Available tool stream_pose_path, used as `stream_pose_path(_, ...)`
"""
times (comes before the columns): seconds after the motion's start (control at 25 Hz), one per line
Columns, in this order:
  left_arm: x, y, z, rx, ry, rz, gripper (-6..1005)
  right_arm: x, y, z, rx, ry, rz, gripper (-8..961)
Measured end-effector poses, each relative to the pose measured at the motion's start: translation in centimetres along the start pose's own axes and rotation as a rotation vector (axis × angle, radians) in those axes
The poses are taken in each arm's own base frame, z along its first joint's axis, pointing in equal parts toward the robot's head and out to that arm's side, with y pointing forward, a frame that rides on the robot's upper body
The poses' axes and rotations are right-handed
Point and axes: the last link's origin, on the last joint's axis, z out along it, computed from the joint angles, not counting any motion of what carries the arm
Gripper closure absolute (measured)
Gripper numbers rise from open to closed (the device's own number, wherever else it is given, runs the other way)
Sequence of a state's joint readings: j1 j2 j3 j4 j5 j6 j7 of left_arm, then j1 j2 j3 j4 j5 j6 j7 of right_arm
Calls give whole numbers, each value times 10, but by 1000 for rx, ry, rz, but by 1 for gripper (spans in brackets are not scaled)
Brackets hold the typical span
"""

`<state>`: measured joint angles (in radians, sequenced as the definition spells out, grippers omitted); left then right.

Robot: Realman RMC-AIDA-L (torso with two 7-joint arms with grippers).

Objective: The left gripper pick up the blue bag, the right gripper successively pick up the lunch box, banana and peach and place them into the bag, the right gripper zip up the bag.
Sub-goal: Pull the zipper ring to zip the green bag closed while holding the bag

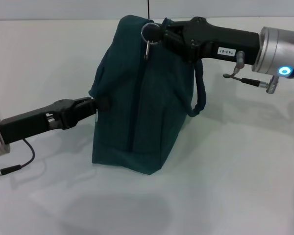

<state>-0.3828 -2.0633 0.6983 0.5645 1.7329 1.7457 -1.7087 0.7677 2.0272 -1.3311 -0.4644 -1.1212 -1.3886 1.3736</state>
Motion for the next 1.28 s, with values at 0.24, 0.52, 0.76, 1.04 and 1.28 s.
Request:
stream_pose_path(0.24,-3,3,6,-28,-32,14,944,2,-3,-7,38,-32,37,879)
stream_pose_path(0.52,-5,4,9,-41,-55,23,945,4,-9,-13,86,-47,60,876)
stream_pose_path(0.76,-9,14,10,-111,-76,76,945,3,-13,-15,110,-51,61,874)
stream_pose_path(1.04,-12,22,6,-163,-63,106,946,5,-21,-17,168,-40,61,871)
stream_pose_path(1.28,-15,23,-3,-153,-44,97,946,11,-33,-21,262,-15,64,869)
